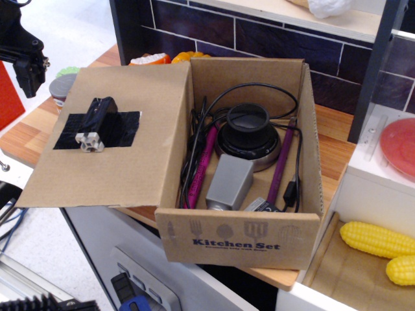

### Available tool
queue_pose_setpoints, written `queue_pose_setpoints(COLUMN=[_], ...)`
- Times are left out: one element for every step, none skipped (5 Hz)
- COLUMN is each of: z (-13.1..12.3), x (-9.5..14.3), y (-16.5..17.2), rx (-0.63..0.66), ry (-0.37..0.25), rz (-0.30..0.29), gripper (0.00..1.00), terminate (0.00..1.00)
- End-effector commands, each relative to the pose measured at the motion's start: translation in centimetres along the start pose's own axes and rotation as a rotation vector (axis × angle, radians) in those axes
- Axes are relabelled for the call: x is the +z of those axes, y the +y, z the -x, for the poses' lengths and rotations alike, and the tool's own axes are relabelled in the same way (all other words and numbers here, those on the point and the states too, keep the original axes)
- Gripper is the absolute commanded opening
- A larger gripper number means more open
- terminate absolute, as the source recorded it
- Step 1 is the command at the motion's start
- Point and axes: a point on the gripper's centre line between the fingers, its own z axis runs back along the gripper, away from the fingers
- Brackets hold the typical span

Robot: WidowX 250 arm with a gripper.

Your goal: Close brown1fbox flap

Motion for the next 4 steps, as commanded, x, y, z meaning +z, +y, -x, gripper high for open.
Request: queue_pose_setpoints(z=[0.0, 0.1, 0.2, 0.2], x=[0.0, -1.3, -3.1, -3.9], y=[0.0, 0.3, 0.5, 0.4], rx=[0.0, 0.002, 0.006, 0.033], ry=[0.0, 0.001, -0.01, 0.037], rz=[0.0, 0.034, 0.036, 0.057], gripper=[1.0, 1.0, 1.0, 1.0], terminate=[0.0, 0.0, 0.0, 0.0])
